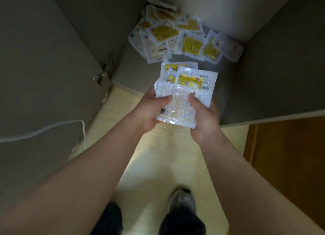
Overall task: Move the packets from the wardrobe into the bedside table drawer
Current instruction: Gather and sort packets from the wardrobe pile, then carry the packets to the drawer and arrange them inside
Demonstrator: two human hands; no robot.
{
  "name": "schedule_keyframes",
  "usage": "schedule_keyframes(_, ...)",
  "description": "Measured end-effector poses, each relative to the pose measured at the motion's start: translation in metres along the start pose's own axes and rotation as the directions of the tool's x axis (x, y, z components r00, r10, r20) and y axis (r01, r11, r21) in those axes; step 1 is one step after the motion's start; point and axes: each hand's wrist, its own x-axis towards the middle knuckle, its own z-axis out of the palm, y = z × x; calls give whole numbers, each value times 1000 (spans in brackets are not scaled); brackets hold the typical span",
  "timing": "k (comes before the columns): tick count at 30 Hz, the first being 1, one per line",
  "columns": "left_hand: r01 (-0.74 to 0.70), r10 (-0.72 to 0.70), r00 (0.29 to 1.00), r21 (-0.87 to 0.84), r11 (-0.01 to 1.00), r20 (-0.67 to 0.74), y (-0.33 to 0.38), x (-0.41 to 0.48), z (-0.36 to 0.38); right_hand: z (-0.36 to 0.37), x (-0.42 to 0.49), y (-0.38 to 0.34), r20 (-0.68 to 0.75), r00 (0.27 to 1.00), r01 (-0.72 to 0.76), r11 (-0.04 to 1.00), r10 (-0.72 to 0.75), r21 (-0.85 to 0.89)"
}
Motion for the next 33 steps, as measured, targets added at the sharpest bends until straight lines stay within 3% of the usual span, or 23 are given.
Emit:
schedule_keyframes(8,111,-103,991,97,989,-80,75,-157,53,3,-168,-89,-60,989,-133,989,137,66)
schedule_keyframes(13,139,-141,990,227,964,-6,136,-235,109,-6,-263,-158,-133,978,-130,971,159,202)
schedule_keyframes(18,137,-192,973,348,927,129,177,-312,163,-18,-357,-205,-160,987,44,933,15,357)
schedule_keyframes(24,103,-295,917,554,826,269,174,-403,216,-53,-458,-202,-393,919,224,812,8,540)
schedule_keyframes(29,-14,-402,825,725,689,397,132,-479,267,-104,-547,-189,-595,802,430,640,55,637)
schedule_keyframes(33,-155,-501,711,805,572,493,77,-558,309,-153,-637,-167,-733,672,600,503,106,623)
